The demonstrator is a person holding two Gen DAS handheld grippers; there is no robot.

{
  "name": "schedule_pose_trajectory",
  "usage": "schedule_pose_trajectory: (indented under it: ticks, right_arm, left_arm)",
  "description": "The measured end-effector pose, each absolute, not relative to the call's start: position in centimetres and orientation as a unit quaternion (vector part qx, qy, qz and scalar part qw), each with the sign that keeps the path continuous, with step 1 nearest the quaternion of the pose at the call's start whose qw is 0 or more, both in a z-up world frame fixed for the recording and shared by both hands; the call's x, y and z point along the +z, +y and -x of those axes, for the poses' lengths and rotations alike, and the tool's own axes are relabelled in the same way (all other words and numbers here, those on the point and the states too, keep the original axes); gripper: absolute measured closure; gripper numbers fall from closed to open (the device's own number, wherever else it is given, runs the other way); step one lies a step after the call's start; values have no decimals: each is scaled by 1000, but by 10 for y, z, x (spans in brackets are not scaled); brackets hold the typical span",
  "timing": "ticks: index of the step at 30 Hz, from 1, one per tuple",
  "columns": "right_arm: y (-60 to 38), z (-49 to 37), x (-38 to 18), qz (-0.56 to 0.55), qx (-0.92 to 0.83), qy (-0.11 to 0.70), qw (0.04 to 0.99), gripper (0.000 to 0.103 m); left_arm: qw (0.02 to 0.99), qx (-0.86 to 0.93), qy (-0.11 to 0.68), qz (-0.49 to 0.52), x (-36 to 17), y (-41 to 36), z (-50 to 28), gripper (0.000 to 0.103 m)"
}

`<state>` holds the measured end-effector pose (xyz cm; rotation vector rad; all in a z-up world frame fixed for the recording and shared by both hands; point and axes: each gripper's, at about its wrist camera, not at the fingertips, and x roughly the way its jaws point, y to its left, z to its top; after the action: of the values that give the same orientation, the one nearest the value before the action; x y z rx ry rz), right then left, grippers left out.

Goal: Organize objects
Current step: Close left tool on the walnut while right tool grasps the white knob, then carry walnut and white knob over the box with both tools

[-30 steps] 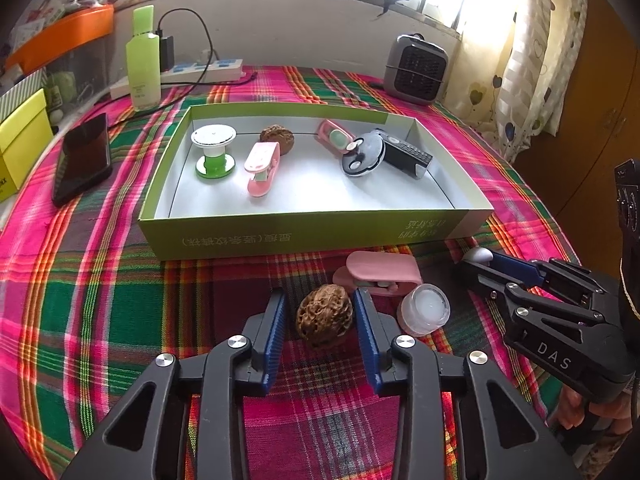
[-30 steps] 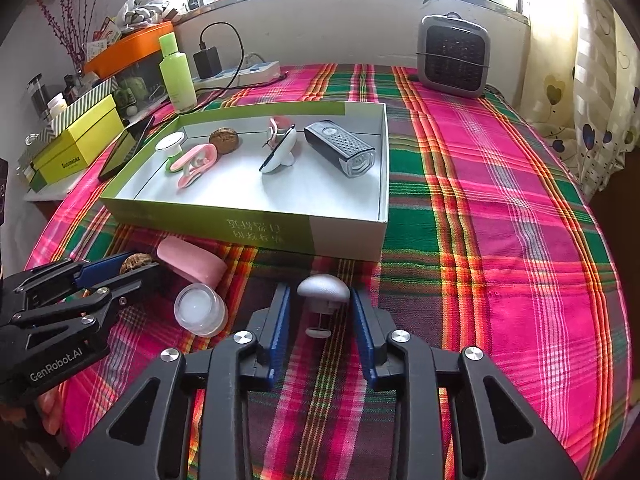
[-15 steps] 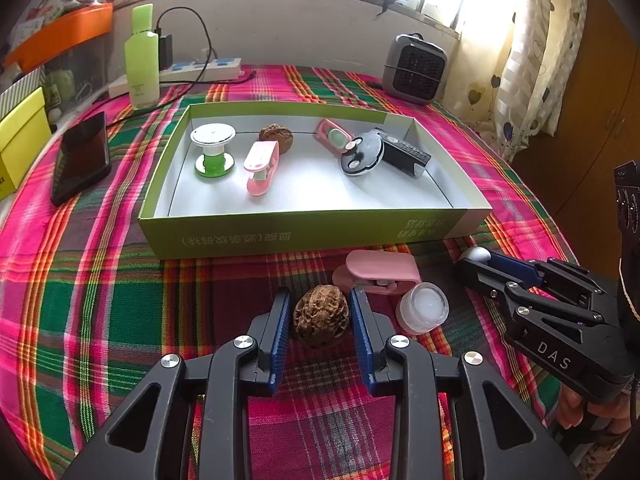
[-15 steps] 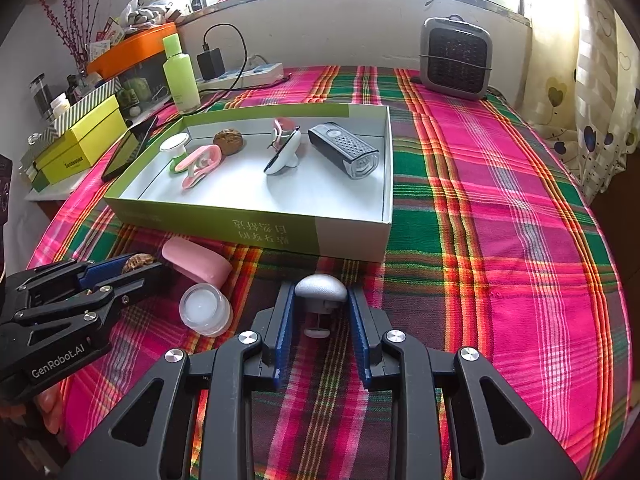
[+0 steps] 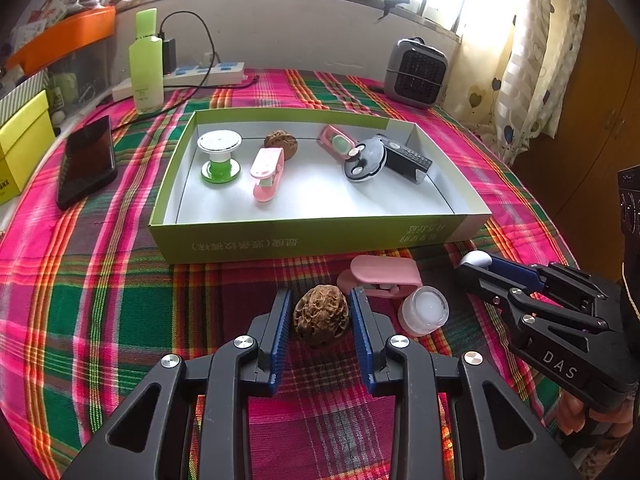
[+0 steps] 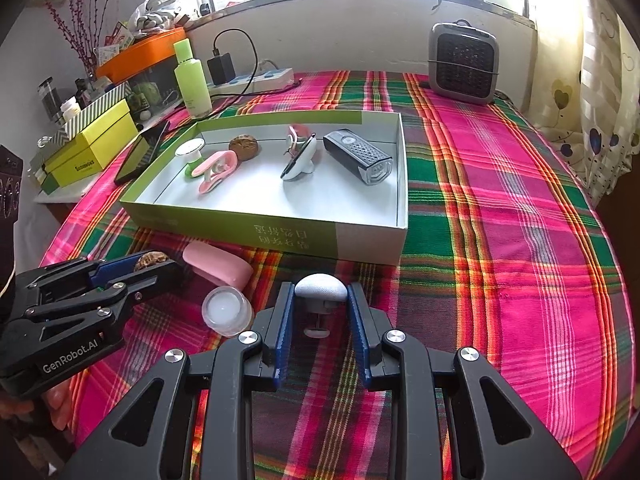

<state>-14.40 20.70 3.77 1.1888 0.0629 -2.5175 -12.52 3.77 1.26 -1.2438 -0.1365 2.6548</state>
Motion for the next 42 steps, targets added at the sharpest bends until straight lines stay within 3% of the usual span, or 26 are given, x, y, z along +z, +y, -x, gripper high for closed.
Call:
schedule_pose_trajectory:
  ticks: [42]
  right_arm:
    - [175,177,66,-396,-893,10,214,76]
  left_arm:
    - [93,909,-67,401,46,9,165,76]
